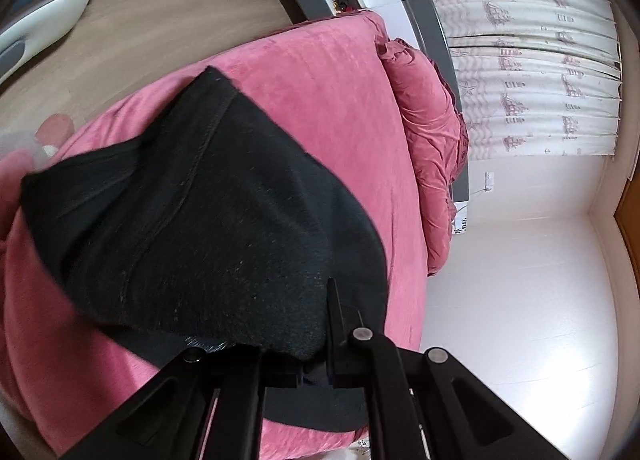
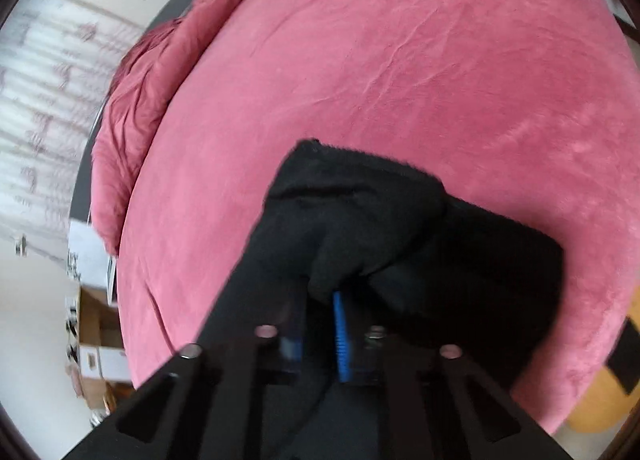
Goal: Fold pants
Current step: 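Lay the folded trousers down with the left tool while the right tool holds the cuffs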
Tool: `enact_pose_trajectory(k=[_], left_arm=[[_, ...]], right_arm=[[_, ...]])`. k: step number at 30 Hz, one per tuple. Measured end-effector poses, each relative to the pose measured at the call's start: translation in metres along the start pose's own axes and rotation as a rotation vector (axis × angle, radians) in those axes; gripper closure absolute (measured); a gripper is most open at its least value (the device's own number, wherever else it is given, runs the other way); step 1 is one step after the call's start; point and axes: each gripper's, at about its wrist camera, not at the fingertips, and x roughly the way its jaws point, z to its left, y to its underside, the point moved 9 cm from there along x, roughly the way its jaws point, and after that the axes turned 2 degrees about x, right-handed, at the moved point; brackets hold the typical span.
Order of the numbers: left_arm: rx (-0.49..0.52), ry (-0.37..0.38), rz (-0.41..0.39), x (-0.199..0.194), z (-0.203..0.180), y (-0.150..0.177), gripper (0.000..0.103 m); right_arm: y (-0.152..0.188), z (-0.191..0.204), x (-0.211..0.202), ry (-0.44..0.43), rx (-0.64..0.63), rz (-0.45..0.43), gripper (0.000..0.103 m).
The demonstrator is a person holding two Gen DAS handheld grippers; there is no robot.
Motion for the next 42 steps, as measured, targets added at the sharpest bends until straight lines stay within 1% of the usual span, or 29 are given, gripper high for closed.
enact_pose_trajectory(k=[2, 4, 6, 8, 10, 12, 13, 14, 15, 16, 18, 19, 20, 21, 22, 24, 25, 28, 29, 31, 32, 33, 35, 36, 37, 38, 39, 41, 42], left_arm=[[0.003, 0.031, -0.006, 0.001, -0.015, -0.009, 0.097], [0.019, 0.077, -0.034, 0.005, -0.038, -0.025, 0.097], [0.037, 0.111, -0.058, 0.003, -0.058, -0.035, 0.097], [0.049, 0.172, -0.082, -0.007, -0.082, -0.046, 0.097], [0.045, 0.242, -0.104, -0.023, -0.095, -0.049, 0.097], [0.036, 0.263, -0.108, -0.037, -0.090, -0.041, 0.097], [0.028, 0.248, -0.095, -0.043, -0.078, -0.031, 0.097], [0.030, 0.226, -0.084, -0.045, -0.068, -0.023, 0.097], [0.040, 0.185, -0.067, -0.046, -0.054, -0.012, 0.097], [0.054, 0.105, -0.026, -0.043, -0.031, 0.006, 0.097], [0.037, 0.021, 0.028, -0.034, 0.003, 0.027, 0.097], [0.005, -0.024, 0.041, -0.031, 0.024, 0.035, 0.097], [-0.026, -0.049, 0.047, -0.026, 0.043, 0.041, 0.097], [-0.035, -0.072, 0.050, -0.022, 0.055, 0.043, 0.097], [-0.042, -0.115, 0.039, -0.018, 0.069, 0.044, 0.097], [-0.033, -0.130, 0.029, -0.012, 0.076, 0.044, 0.097], [-0.017, -0.134, 0.016, -0.009, 0.075, 0.042, 0.097], [0.071, -0.136, -0.022, -0.004, 0.062, 0.037, 0.097], [0.099, -0.137, -0.033, -0.003, 0.058, 0.036, 0.095], [0.143, -0.147, -0.049, 0.001, 0.051, 0.029, 0.087], [0.137, -0.139, -0.052, 0.003, 0.049, 0.028, 0.082], [0.118, -0.119, -0.062, 0.005, 0.050, 0.023, 0.073], [0.081, -0.128, -0.087, 0.003, 0.055, 0.012, 0.072], [0.066, -0.119, -0.098, 0.003, 0.056, 0.007, 0.073], [0.061, -0.103, -0.111, 0.002, 0.055, 0.001, 0.078], [0.064, -0.108, -0.120, 0.001, 0.055, -0.003, 0.083], [0.068, -0.117, -0.122, 0.000, 0.055, -0.006, 0.090], [0.088, -0.091, -0.123, -0.003, 0.042, -0.019, 0.093], [0.102, -0.074, -0.135, -0.005, 0.032, -0.024, 0.093]], right_arm=[[-0.017, 0.030, -0.010, -0.024, -0.026, -0.035, 0.097], [-0.030, 0.065, -0.030, -0.072, -0.072, -0.083, 0.097], [-0.041, 0.099, -0.059, -0.157, -0.099, -0.130, 0.097], [-0.045, 0.121, -0.091, -0.253, -0.124, -0.176, 0.097], [-0.043, 0.124, -0.117, -0.317, -0.150, -0.210, 0.097], [-0.033, 0.100, -0.128, -0.302, -0.161, -0.211, 0.097], [-0.029, 0.088, -0.126, -0.281, -0.151, -0.200, 0.097], [-0.023, 0.064, -0.116, -0.236, -0.129, -0.171, 0.097], [-0.018, 0.043, -0.106, -0.194, -0.111, -0.145, 0.097], [-0.011, 0.019, -0.095, -0.152, -0.086, -0.118, 0.097], [0.004, -0.031, -0.069, -0.073, -0.005, -0.055, 0.097], [0.010, -0.047, -0.058, -0.047, 0.022, -0.031, 0.097], [0.019, -0.066, -0.048, -0.023, 0.053, -0.008, 0.097], [0.022, -0.075, -0.041, -0.024, 0.070, -0.003, 0.097], [0.024, -0.079, -0.036, -0.049, 0.083, -0.016, 0.097], [0.024, -0.077, -0.039, -0.072, 0.082, -0.039, 0.097], [0.023, -0.073, -0.039, -0.066, 0.070, -0.040, 0.097], [0.023, -0.071, -0.042, -0.057, 0.051, -0.035, 0.096], [0.024, -0.071, -0.042, -0.055, 0.051, -0.031, 0.094], [0.023, -0.073, -0.045, -0.066, 0.061, -0.028, 0.092], [0.023, -0.073, -0.044, -0.076, 0.071, -0.026, 0.086], [0.022, -0.071, -0.042, -0.098, 0.087, -0.025, 0.081], [0.024, -0.072, -0.043, -0.135, 0.111, -0.028, 0.057], [0.023, -0.069, -0.042, -0.130, 0.114, -0.032, 0.055], [0.024, -0.066, -0.040, -0.108, 0.101, -0.038, 0.057], [0.024, -0.060, -0.039, -0.075, 0.068, -0.042, 0.078], [0.023, -0.053, -0.036, -0.052, 0.039, -0.034, 0.093], [0.018, -0.044, -0.038, -0.043, 0.022, -0.031, 0.095], [0.014, -0.038, -0.043, -0.067, 0.023, -0.041, 0.095]])
